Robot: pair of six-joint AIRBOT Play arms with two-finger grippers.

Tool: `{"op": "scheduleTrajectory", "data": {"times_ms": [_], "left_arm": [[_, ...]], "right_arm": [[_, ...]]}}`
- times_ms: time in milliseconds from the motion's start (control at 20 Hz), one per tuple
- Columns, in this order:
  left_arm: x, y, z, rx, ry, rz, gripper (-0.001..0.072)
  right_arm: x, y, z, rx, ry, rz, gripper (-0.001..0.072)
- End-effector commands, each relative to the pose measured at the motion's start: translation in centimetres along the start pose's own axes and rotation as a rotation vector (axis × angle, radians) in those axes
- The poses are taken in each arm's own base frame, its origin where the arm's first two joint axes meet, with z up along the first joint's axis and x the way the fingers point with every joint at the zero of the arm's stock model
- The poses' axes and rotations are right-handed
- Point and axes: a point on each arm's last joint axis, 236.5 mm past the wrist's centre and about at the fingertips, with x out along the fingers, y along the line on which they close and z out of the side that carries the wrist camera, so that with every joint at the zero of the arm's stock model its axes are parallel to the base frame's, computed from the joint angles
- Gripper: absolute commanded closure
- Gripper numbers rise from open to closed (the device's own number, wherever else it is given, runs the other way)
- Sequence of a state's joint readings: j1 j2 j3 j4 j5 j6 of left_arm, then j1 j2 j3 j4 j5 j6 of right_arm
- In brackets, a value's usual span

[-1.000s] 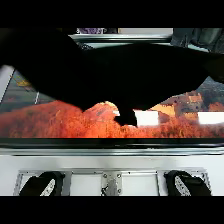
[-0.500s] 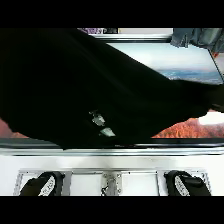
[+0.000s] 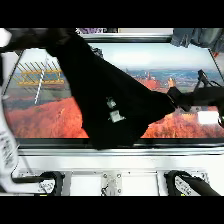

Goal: Fold the clothes and pants, and hang the long-sleeved shirts on hangers.

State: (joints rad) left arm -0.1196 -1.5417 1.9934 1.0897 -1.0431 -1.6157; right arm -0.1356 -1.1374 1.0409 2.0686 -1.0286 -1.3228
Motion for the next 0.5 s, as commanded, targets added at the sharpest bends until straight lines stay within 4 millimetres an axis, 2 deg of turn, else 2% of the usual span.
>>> {"op": "scheduleTrajectory", "data": {"times_ms": [0,50,100,200,300,350,450], "left_arm": [[8.3,3.0,-1.6,-0.014,0.059,0.026,0.0652],[9.3,3.8,-2.4,-0.029,0.067,0.034,0.0295],[10.0,4.7,-3.5,-0.062,0.085,0.042,-0.0013],[9.1,6.8,-5.2,-0.104,0.135,0.073,0.0029],[6.3,8.7,-6.2,-0.135,0.197,0.109,0.0029],[4.1,9.5,-7.2,-0.152,0.246,0.129,0.0029],[0.5,10.6,-9.6,-0.141,0.304,0.174,0.0030]], "right_arm": [[4.6,0.2,6.5,0.008,-0.099,0.011,0.0419],[4.5,1.0,8.1,-0.032,-0.121,0.021,0.0206],[3.8,2.0,9.8,-0.068,-0.156,0.035,0.0087],[0.3,3.9,13.5,-0.138,-0.267,0.066,0.0084],[-4.4,4.9,15.3,-0.220,-0.368,0.076,0.0085],[-6.9,5.1,15.2,-0.272,-0.402,0.063,0.0085],[-10.5,4.1,12.9,-0.389,-0.398,-0.033,0.0085]]}}
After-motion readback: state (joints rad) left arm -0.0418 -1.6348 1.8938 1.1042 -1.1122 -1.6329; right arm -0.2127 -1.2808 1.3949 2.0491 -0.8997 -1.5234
